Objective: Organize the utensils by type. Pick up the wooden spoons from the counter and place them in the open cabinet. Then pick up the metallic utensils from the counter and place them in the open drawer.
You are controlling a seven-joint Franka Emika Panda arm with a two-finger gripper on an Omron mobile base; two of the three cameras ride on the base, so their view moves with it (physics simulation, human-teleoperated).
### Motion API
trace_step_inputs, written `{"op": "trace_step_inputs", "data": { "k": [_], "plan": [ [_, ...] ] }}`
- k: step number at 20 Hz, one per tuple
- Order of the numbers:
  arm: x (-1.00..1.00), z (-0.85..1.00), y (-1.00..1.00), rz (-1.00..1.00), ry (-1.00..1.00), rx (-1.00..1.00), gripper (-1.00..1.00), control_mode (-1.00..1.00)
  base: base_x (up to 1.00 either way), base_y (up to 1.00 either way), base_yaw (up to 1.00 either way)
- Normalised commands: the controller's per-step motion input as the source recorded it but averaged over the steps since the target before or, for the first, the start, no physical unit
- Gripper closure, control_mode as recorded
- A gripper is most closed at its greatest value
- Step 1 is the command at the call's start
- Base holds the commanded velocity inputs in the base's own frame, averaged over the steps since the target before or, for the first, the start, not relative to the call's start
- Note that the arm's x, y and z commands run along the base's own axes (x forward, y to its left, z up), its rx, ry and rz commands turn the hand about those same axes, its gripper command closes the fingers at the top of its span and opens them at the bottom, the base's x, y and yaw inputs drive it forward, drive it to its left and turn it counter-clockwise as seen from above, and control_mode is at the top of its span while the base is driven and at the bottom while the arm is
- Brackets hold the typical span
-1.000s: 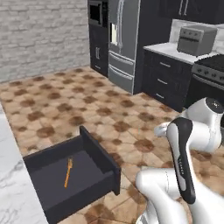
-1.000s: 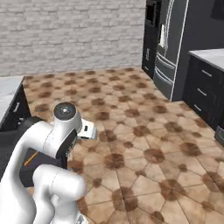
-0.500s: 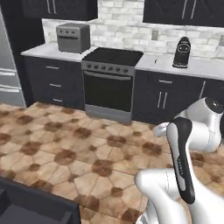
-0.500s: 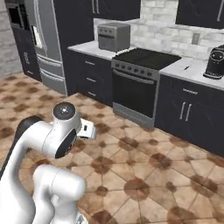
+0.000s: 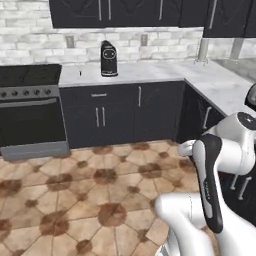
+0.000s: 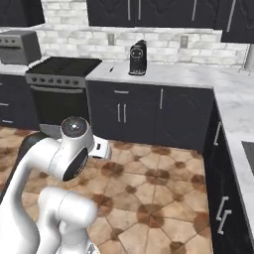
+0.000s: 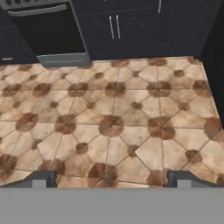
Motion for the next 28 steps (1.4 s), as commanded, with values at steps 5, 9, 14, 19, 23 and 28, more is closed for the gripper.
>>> {"op": "trace_step_inputs", "data": {
  "k": [5, 9, 14, 19, 23, 28],
  "plan": [
    [0.0, 0.0, 0.0, 0.0, 0.0, 0.0, -1.0, 1.0, 0.74, -0.07, -0.42],
    [0.0, 0.0, 0.0, 0.0, 0.0, 0.0, -1.0, 1.0, 0.93, 0.14, -0.28],
    [0.0, 0.0, 0.0, 0.0, 0.0, 0.0, -1.0, 1.0, 0.85, 0.23, -0.16],
    [0.0, 0.0, 0.0, 0.0, 0.0, 0.0, -1.0, 1.0, 0.79, 0.7, -0.12],
    [0.0, 0.0, 0.0, 0.0, 0.0, 0.0, -1.0, 1.0, 0.75, 0.91, -0.03],
    [0.0, 0.0, 0.0, 0.0, 0.0, 0.0, -1.0, 1.0, 0.68, 0.98, 0.0]
  ]
}}
